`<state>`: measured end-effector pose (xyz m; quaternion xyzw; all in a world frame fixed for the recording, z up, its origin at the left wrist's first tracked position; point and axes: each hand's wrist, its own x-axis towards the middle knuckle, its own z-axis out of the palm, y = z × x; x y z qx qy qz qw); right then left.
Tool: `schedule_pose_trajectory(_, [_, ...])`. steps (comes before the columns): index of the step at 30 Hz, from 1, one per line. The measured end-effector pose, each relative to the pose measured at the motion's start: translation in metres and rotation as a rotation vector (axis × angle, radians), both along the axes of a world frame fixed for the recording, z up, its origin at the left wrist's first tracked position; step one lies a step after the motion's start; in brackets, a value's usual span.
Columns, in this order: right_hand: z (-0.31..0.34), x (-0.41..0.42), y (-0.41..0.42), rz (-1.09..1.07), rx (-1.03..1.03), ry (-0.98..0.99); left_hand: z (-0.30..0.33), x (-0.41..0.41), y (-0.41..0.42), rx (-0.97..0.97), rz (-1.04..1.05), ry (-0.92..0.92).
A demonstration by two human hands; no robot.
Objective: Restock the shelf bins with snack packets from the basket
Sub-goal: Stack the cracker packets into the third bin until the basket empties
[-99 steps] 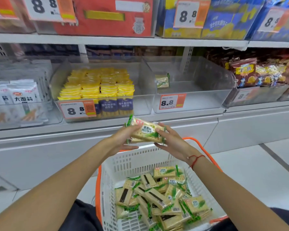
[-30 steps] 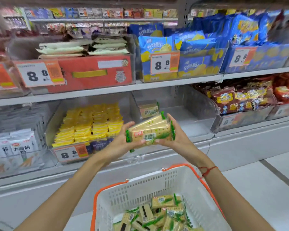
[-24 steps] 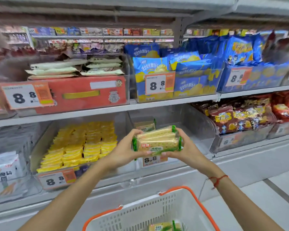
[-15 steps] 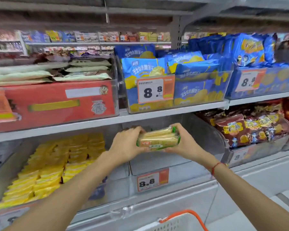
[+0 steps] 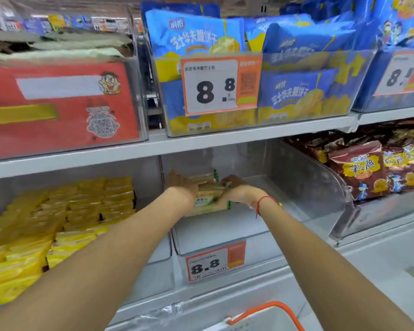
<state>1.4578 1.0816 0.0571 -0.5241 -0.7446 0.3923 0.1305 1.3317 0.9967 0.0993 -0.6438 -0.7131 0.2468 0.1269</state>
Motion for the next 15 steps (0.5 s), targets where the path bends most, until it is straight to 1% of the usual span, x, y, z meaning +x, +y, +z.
schedule_pose_trajectory(3, [-0.017, -0.009, -0.002, -0.043, 0.050, 0.036, -0.003, -0.003, 0.004, -0.036, 0.039, 0.037])
schedule_pose_trajectory(5, [-0.026, -0.012, -0.003, -0.050, 0.095, 0.036, -0.004, -0.005, 0.006, 0.007, 0.036, -0.033])
schedule_pose_trajectory(8, [-0.030, -0.013, -0.005, -0.022, 0.183, -0.015, 0.003, -0.004, 0.005, 0.096, -0.044, -0.155])
schedule_pose_trajectory(10, [-0.029, -0.012, -0.005, -0.006, 0.229, -0.036, 0.009, -0.006, 0.002, 0.078, -0.091, -0.194])
schedule_pose_trajectory(11, [-0.028, -0.011, -0.007, 0.002, 0.266, -0.061, 0.011, -0.007, 0.001, 0.021, -0.102, -0.197])
schedule_pose_trajectory(13, [-0.027, -0.010, -0.009, 0.049, 0.381, -0.148, 0.010, -0.008, 0.000, -0.183, -0.104, -0.177])
schedule_pose_trajectory(15, [-0.026, -0.010, -0.010, 0.116, 0.476, -0.259, 0.005, -0.008, 0.000, -0.356, -0.089, -0.099])
